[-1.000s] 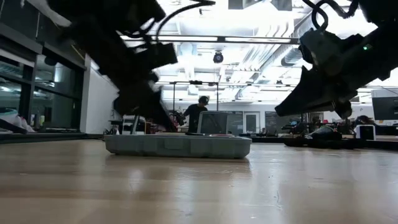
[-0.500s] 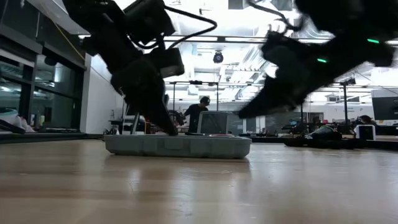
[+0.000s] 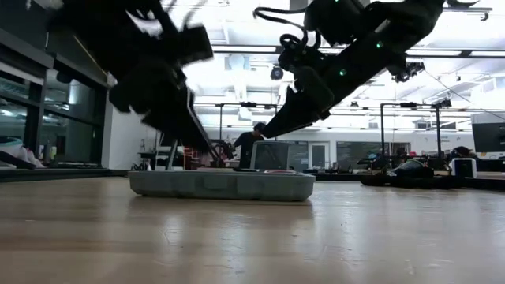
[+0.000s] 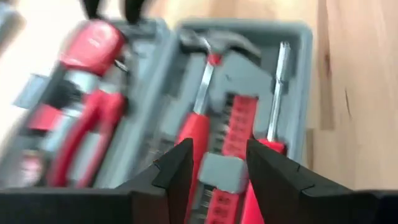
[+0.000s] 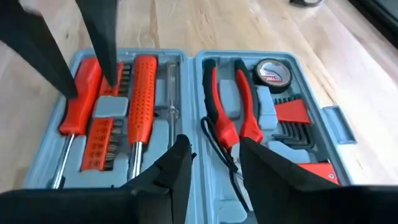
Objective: Prefit tool cases
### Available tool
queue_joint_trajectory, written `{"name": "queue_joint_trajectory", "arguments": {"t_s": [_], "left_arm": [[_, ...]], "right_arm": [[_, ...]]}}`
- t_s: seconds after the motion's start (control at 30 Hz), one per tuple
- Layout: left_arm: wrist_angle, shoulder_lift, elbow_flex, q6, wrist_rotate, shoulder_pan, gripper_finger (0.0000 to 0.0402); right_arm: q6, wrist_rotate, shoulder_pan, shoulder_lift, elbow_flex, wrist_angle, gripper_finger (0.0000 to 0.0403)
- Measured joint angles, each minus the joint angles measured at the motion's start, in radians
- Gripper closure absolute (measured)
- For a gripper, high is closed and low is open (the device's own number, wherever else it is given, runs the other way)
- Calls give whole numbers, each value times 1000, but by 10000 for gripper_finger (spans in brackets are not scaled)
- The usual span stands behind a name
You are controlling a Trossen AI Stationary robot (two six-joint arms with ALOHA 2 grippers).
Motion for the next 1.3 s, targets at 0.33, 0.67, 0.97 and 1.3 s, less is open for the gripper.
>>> {"name": "queue_joint_trajectory", "arguments": {"t_s": [0.33,0.67,0.97,1.3], "left_arm": [[18,-235,-255,-287,-215,-84,259],[170,-279,-369,-380,-230,-96,259],[257,-160,-369,-423,-254,-103,259],[480,-4,-368,-356,-217,-58,259]], "right_arm": [[-106,-49,-16,194,122,42,273],[-139,-30,-39,276,289,-199,273],[-22,-17,-76,276,286,-250,309],[26,-34,-67,272,285,-266,399]]}}
